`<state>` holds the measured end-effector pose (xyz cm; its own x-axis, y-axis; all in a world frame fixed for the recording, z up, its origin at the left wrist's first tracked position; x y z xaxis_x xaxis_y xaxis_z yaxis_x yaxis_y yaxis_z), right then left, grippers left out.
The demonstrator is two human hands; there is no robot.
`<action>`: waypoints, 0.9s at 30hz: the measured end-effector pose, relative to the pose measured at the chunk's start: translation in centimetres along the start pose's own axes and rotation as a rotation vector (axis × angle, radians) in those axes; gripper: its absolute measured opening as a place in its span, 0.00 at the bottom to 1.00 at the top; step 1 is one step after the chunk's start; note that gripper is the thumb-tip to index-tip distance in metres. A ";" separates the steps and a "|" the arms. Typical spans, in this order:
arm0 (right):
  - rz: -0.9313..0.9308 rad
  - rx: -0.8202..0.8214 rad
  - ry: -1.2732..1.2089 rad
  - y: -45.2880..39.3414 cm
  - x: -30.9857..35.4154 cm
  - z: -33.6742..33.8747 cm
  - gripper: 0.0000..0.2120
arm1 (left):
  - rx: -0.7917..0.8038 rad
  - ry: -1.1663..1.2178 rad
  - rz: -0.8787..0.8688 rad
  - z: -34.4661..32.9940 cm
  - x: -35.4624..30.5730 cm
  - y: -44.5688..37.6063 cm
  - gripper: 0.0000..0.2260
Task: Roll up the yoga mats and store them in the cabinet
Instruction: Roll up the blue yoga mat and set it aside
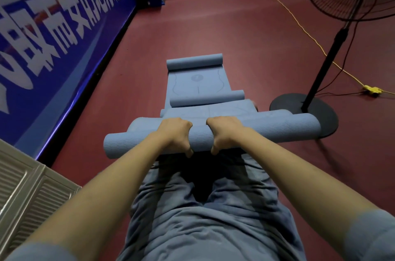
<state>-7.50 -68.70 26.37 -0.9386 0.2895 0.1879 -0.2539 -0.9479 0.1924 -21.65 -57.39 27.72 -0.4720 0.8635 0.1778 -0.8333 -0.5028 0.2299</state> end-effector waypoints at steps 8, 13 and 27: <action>-0.036 -0.231 0.150 0.4 1.0 -1.6 0.27 | 0.265 0.223 0.007 1.7 1.4 -2.0 0.30; -0.105 -0.262 0.166 -0.5 1.1 -2.4 0.27 | 0.305 0.285 0.011 1.6 1.8 -3.0 0.31; -0.098 0.006 0.183 -1.7 1.0 0.9 0.33 | -0.454 0.010 0.051 -3.9 -0.3 0.8 0.36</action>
<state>-7.84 -66.65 27.11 -0.9365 0.3504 -0.0103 -0.3449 -0.9155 0.2071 -23.27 -57.92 24.10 -0.5164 0.8395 0.1688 -0.8498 -0.4781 -0.2221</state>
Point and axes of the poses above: each hand's wrist, its own y-axis away from the middle knuckle, its own z-axis out of the back of the hand, x = y × z, the point moved 1 cm from there along -y, towards the middle knuckle, and after that the axes turned 3 degrees about -y, right-handed, at the moved point
